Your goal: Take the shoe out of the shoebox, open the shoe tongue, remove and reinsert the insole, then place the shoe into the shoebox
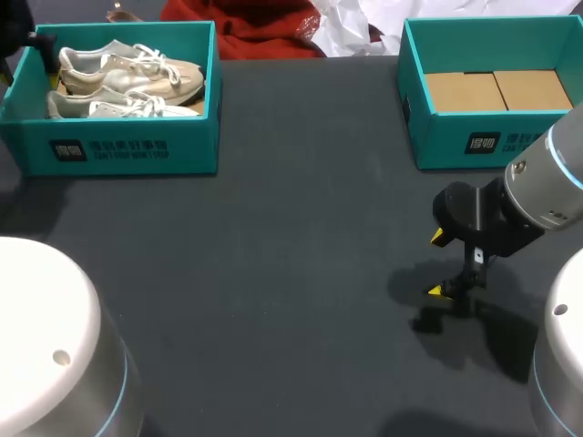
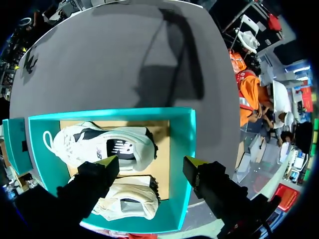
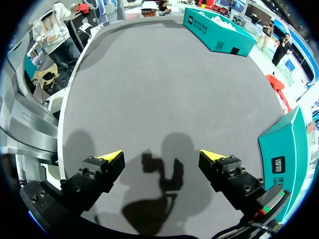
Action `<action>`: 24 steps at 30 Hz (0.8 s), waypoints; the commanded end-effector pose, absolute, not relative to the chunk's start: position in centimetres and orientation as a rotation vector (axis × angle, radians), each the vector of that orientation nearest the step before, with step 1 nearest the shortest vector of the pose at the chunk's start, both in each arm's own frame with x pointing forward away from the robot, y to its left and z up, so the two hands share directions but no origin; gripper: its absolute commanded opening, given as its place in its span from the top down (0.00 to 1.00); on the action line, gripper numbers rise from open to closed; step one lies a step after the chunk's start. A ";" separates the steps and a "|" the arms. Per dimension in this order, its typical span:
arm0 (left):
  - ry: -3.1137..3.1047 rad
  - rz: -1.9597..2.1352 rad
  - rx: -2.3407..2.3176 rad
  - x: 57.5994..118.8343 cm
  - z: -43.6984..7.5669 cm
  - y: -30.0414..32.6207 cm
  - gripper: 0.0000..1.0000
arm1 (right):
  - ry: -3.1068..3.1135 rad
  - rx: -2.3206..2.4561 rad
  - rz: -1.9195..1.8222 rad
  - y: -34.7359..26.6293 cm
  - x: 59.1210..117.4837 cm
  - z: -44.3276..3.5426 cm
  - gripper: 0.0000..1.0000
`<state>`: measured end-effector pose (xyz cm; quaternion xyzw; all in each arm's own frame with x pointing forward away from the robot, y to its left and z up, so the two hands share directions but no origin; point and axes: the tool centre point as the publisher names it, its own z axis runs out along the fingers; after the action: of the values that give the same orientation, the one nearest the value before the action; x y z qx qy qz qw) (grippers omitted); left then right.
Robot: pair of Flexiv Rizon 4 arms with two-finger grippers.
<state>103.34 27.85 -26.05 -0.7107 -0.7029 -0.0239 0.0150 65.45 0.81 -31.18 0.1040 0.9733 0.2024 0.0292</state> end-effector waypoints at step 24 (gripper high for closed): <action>-2.195 -0.159 -2.198 104.6 -31.4 27.7 0.16 | 2.999 0.321 0.623 0.7 65.2 -31.2 0.00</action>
<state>104.10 27.72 -30.88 -0.7070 -0.7052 -0.0525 0.0129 65.45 0.81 -31.18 0.1040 0.9733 0.2024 0.0292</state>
